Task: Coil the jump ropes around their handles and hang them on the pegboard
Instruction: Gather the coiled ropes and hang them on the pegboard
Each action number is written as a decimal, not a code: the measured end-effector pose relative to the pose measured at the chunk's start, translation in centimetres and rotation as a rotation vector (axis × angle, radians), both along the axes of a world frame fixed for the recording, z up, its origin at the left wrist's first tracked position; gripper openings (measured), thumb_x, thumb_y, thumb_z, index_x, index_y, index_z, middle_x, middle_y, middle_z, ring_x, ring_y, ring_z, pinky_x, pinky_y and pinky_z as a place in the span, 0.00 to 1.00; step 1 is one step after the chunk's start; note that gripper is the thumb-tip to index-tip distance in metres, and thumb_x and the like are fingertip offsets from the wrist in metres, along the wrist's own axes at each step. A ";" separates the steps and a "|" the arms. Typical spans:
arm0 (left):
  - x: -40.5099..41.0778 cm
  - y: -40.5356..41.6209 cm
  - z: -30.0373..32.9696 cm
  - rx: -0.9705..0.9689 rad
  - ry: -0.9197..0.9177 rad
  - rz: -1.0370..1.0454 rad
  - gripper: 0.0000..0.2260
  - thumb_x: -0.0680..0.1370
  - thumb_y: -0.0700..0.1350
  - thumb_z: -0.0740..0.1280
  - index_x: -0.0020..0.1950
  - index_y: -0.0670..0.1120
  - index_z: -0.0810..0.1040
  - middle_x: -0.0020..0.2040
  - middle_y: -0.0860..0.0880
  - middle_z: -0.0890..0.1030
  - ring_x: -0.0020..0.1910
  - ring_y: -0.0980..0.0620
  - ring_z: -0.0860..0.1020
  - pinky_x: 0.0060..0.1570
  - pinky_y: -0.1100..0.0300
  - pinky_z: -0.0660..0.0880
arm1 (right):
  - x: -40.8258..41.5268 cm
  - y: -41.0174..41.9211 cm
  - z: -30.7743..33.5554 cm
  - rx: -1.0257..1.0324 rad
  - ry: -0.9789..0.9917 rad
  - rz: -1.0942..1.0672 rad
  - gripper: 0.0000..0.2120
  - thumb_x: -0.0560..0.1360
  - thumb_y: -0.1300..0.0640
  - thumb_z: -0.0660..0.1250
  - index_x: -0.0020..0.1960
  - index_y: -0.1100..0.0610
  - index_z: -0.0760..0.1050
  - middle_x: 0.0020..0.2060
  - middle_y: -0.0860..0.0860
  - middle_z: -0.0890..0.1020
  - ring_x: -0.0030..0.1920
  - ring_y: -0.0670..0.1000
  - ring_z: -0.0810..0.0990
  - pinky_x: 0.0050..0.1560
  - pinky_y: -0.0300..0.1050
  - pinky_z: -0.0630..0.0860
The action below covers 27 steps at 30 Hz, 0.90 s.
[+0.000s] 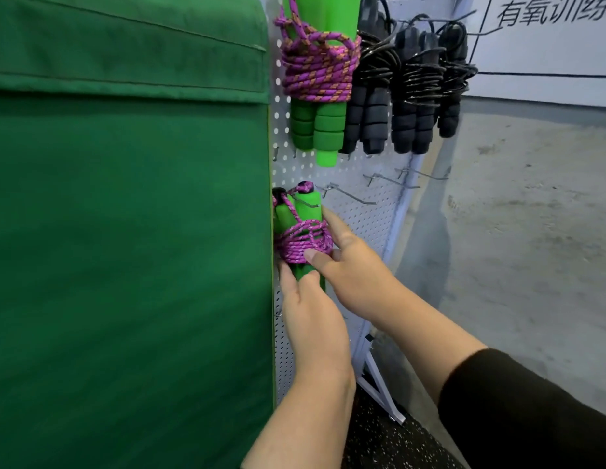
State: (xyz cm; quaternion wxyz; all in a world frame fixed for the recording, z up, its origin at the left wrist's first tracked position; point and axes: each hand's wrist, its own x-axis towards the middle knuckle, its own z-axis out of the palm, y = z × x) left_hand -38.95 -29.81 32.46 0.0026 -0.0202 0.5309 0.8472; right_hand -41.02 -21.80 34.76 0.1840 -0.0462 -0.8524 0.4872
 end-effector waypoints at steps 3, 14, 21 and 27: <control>0.1 0.1 0.1 0.005 -0.050 -0.006 0.23 0.83 0.42 0.59 0.77 0.56 0.69 0.68 0.62 0.75 0.54 0.77 0.71 0.50 0.77 0.67 | -0.6 0.0 -0.1 0.055 -0.001 -0.004 0.33 0.80 0.59 0.67 0.80 0.41 0.58 0.62 0.43 0.82 0.59 0.47 0.82 0.67 0.53 0.76; 2.1 0.7 -1.1 0.069 -0.360 -0.141 0.21 0.83 0.42 0.58 0.78 0.44 0.67 0.77 0.46 0.70 0.75 0.46 0.69 0.75 0.49 0.64 | 4.4 1.8 -1.6 -0.036 -0.050 -0.020 0.31 0.82 0.54 0.65 0.81 0.48 0.56 0.74 0.42 0.69 0.70 0.43 0.73 0.61 0.28 0.72; 5.9 2.6 -3.4 -0.189 -0.329 -0.477 0.10 0.84 0.42 0.57 0.45 0.48 0.73 0.50 0.46 0.79 0.51 0.47 0.78 0.52 0.52 0.77 | 15.3 6.0 -8.4 -0.167 -0.099 -0.357 0.16 0.83 0.56 0.65 0.70 0.53 0.73 0.65 0.48 0.79 0.62 0.43 0.79 0.64 0.50 0.78; 11.0 6.6 -9.8 -0.712 -0.102 -0.928 0.07 0.83 0.44 0.61 0.48 0.47 0.76 0.54 0.43 0.83 0.51 0.46 0.80 0.50 0.53 0.77 | 27.1 8.8 -18.7 -0.240 -0.439 -0.589 0.15 0.82 0.48 0.65 0.66 0.52 0.77 0.54 0.50 0.84 0.54 0.54 0.84 0.57 0.60 0.81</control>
